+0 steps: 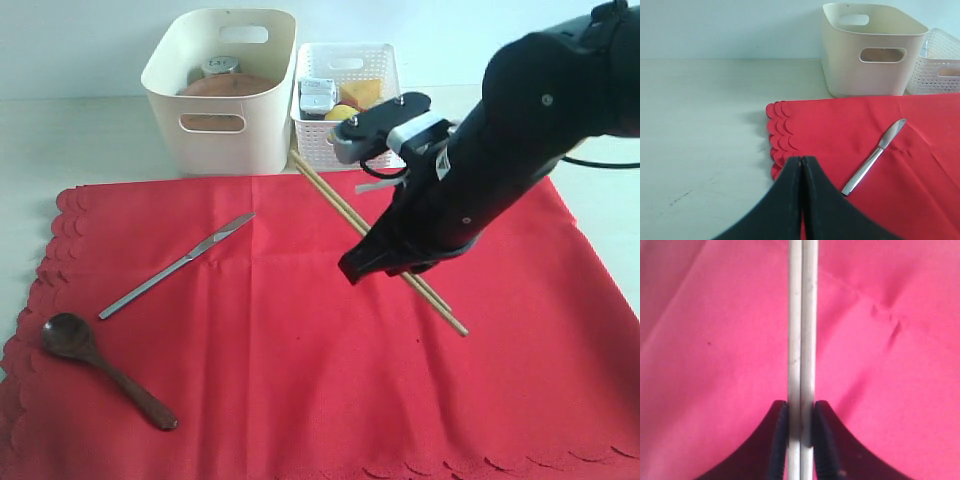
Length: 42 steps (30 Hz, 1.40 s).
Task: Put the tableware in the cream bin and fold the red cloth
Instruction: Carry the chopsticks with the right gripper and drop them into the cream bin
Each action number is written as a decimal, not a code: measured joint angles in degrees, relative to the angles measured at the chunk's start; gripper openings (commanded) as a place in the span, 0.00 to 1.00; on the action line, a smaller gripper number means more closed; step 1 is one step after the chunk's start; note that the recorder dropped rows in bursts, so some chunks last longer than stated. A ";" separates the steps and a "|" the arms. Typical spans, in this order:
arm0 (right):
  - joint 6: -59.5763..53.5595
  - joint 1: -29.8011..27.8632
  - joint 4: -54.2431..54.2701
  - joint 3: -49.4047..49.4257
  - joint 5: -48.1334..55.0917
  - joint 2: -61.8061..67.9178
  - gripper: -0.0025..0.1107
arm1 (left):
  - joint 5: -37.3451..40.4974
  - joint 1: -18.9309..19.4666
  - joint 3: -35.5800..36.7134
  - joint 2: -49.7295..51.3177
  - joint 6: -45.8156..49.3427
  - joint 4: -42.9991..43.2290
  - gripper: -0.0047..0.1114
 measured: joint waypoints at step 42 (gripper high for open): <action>-5.76 0.00 9.07 -49.42 -9.02 24.20 0.02 | 0.00 0.00 0.00 0.00 0.00 0.00 0.05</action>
